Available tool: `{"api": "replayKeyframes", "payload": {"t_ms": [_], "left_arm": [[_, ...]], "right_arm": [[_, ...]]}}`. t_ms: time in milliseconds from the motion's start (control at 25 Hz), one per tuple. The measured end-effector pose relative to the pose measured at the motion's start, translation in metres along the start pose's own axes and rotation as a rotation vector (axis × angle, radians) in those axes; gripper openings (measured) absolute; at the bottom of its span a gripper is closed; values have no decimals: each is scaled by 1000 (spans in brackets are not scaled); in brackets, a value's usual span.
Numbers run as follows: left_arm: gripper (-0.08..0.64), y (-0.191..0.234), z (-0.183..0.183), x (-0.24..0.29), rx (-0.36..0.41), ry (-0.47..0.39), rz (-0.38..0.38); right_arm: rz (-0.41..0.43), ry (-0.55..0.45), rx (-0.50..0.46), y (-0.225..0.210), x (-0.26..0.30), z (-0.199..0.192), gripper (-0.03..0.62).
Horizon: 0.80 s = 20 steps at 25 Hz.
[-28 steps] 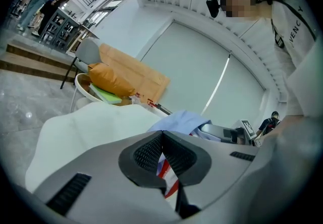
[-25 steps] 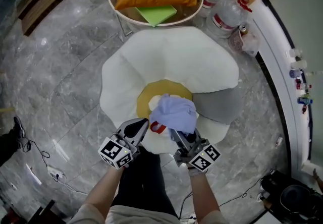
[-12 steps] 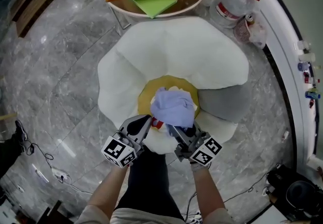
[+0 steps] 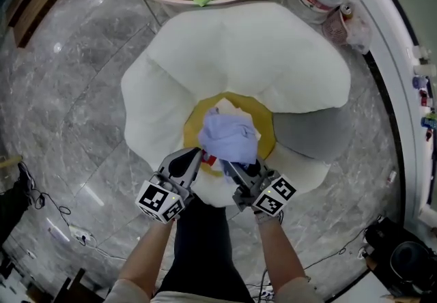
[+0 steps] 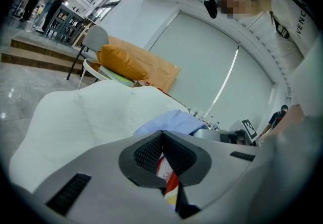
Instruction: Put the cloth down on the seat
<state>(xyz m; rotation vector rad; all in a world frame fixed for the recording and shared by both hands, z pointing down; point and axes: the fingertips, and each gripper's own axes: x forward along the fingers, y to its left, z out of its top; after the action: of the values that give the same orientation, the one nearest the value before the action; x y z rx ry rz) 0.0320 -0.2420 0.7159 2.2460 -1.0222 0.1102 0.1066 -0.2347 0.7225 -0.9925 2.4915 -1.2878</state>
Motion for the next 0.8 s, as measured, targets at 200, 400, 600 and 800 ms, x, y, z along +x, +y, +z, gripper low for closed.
{"api": "replayKeyframes", "payload": {"t_ms": [200, 400, 600, 800], "left_arm": [[14, 6, -16, 13, -13, 4, -2], [14, 4, -36, 28, -14, 22, -43], [14, 0, -60, 42, -22, 50, -73], [14, 1, -79, 56, -49, 66, -79]], "right_arm": [[-35, 14, 7, -29, -1, -17, 155], [-93, 60, -21, -61, 0, -41, 155], [-145, 76, -19, -90, -3, -57, 155], [-201, 94, -22, -113, -11, -70, 155]]}}
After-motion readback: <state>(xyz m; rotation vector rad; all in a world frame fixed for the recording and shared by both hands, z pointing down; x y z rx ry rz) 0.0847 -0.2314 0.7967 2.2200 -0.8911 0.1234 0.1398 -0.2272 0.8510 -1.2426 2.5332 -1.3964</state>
